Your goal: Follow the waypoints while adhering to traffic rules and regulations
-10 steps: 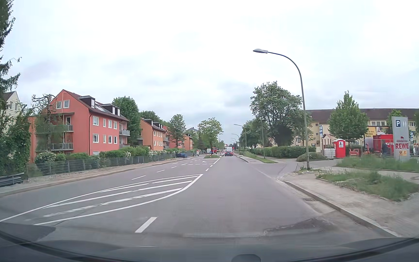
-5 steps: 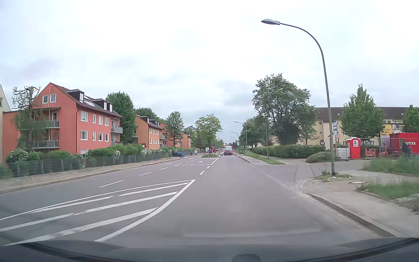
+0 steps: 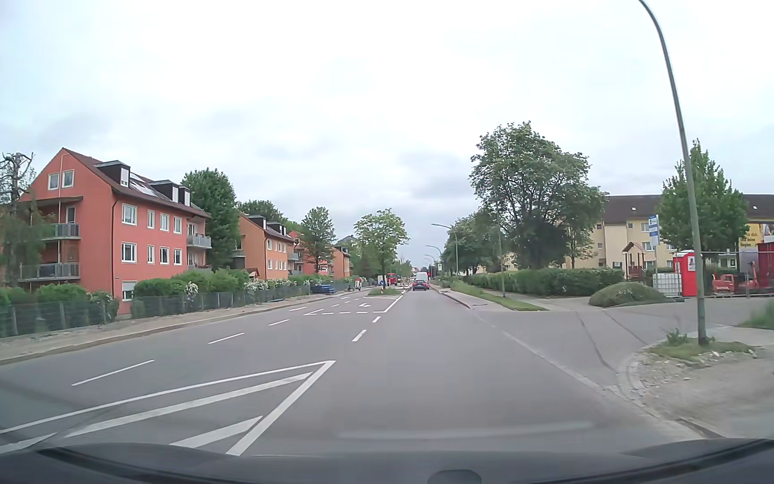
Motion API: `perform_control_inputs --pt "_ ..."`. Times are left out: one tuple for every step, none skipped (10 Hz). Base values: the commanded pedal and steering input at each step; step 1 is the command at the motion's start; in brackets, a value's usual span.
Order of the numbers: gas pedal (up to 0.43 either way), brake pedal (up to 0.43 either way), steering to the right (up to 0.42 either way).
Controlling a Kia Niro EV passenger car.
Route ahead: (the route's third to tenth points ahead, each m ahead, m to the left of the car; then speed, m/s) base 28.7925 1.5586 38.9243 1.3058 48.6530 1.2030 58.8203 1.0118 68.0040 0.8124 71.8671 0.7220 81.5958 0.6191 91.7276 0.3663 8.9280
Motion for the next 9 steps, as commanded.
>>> perform_control_inputs --pt "0.15 0.0 0.0" --pt "0.15 0.0 -0.001" --pt "0.15 0.0 -0.001" --pt "0.15 0.0 0.0" --pt "0.15 0.0 -0.001" --pt "0.15 0.0 0.0" --pt "0.15 0.0 0.0" --pt "0.15 0.0 0.0" --pt "0.15 0.0 0.0"
